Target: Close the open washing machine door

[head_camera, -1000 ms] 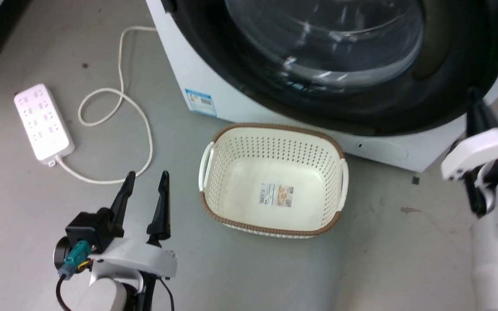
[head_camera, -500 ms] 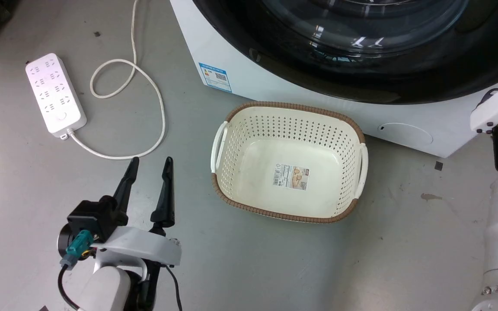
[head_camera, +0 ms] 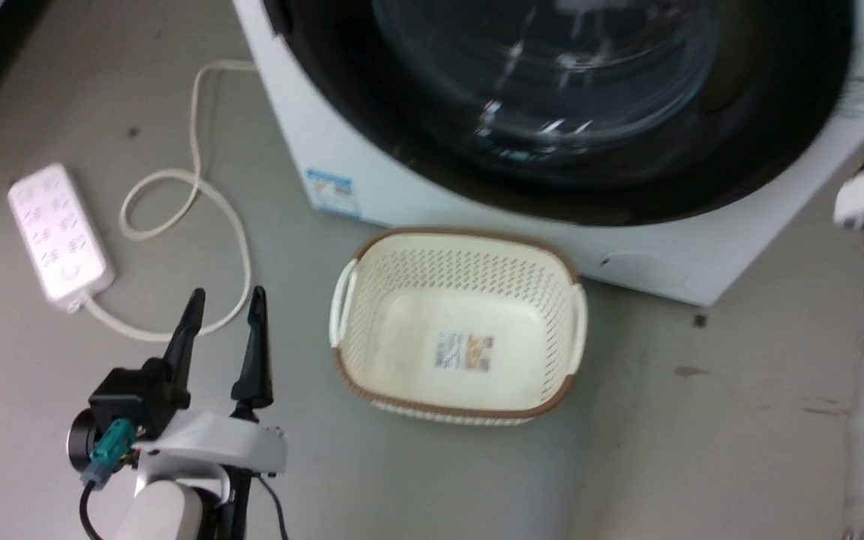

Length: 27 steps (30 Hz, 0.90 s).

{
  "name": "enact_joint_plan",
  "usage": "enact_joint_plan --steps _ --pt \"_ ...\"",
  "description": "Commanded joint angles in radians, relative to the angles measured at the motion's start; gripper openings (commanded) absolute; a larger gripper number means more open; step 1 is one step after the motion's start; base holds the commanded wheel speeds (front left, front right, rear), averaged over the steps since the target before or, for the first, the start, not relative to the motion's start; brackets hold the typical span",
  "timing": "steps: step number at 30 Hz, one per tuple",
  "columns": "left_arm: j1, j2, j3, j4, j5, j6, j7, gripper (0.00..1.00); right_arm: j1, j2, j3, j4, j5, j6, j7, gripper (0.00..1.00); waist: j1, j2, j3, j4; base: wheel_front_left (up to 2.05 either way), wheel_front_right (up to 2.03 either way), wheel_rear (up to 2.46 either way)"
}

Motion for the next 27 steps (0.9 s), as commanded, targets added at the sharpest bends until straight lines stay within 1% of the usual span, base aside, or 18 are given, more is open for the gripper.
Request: enact_joint_plan --steps 1,3,4,5,13,17,22,23,24,25,27 --pt "0.013 0.004 0.004 -0.005 0.012 -0.001 -0.005 1.00 0.059 -0.004 0.022 -0.029 0.023 -0.001 -0.004 0.00 0.0000 0.0000 -0.063 -0.059 0.00 0.00 0.00" --pt "0.024 0.007 0.008 -0.008 0.024 0.001 -0.005 1.00 0.128 -0.004 0.063 -0.078 0.058 -0.001 -0.004 0.00 0.0000 0.0000 -0.091 -0.086 0.00 0.00 0.00" --pt "0.038 0.010 0.009 -0.012 0.038 0.003 -0.005 1.00 0.249 -0.004 0.134 -0.150 0.099 -0.001 -0.004 0.00 0.0000 0.0000 -0.125 -0.121 0.00 0.00 0.00" --pt "0.042 0.011 0.008 -0.012 0.041 0.003 -0.005 1.00 0.290 -0.004 0.157 -0.171 0.111 -0.001 -0.004 0.00 0.0000 0.0000 -0.135 -0.131 0.00 0.00 0.00" --pt "0.082 0.024 -0.007 -0.001 0.056 0.010 0.007 1.00 0.573 -0.004 0.309 -0.271 0.162 -0.001 0.008 0.00 0.0000 0.0000 -0.200 -0.181 0.00 0.00 0.00" --pt "0.097 0.028 -0.028 0.012 0.069 0.018 0.037 1.00 0.681 -0.004 0.356 -0.318 0.179 -0.001 0.033 0.00 0.0000 0.0000 -0.223 -0.186 0.00 0.00 0.00" --pt "0.110 0.030 -0.043 0.017 0.071 0.022 0.057 1.00 0.773 -0.004 0.371 -0.363 0.198 -0.001 0.074 0.00 0.0000 0.0000 -0.242 -0.184 0.00 0.00 0.00" --pt "0.112 0.031 -0.044 0.016 0.071 0.022 0.059 1.00 0.785 -0.004 0.375 -0.371 0.199 -0.001 0.085 0.04 0.0000 0.0000 -0.243 -0.183 0.00 0.00 0.00" --pt "0.113 0.031 -0.045 0.016 0.069 0.022 0.061 1.00 0.794 -0.004 0.377 -0.380 0.196 -0.001 0.092 0.47 0.0000 0.0000 -0.244 -0.181 0.00 0.00 0.00" --pt "0.114 0.032 -0.046 0.015 0.068 0.021 0.063 1.00 0.801 -0.004 0.376 -0.391 0.193 -0.001 0.094 1.00 0.0000 0.0000 -0.247 -0.178 0.00 0.00 0.00" --pt "0.115 0.034 -0.047 0.015 0.065 0.021 0.067 1.00 0.815 -0.004 0.383 -0.405 0.190 -0.001 0.107 1.00 0.0000 0.0000 -0.250 -0.175 0.00 0.00 0.00"
